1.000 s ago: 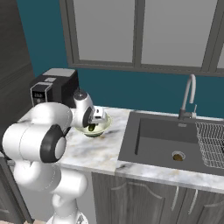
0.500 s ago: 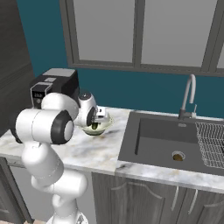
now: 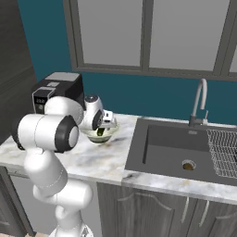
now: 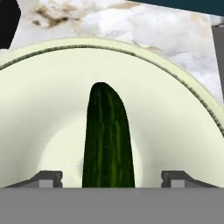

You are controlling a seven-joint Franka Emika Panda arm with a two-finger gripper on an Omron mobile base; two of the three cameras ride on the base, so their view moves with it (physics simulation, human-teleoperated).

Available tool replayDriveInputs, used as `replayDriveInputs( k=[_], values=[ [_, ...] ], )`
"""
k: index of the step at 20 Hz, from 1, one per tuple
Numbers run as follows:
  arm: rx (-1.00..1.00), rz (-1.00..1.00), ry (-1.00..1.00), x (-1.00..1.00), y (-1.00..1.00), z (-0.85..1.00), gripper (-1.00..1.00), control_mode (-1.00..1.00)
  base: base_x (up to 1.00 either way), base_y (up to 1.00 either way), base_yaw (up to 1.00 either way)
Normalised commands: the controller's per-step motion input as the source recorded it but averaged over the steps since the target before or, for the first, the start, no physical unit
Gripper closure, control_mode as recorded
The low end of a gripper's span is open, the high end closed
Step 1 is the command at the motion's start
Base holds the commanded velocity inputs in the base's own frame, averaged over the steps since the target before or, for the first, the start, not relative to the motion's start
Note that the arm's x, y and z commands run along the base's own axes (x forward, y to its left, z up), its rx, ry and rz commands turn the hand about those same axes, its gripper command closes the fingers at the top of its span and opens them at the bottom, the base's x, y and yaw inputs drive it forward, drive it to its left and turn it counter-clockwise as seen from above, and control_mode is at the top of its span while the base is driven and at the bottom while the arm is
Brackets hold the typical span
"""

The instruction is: Pick the cucumbers from the cabinet and place them in one bowl. Pick the kiwi from the sink and place it in the other bowl.

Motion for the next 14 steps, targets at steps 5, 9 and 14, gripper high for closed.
replayDriveInputs(
  k=[5, 9, 14],
  values=[
    [0.00, -0.05, 0.00, -0.29, 0.16, 0.16, -1.00, -1.00, 0.00, 0.00, 0.00],
    [0.00, -0.05, 0.00, -0.36, 0.00, 0.52, -1.00, -1.00, 0.00, 0.00, 0.00],
    [0.00, -0.04, 0.00, -0.42, -0.01, 0.63, -1.00, -1.00, 0.00, 0.00, 0.00]
  ],
)
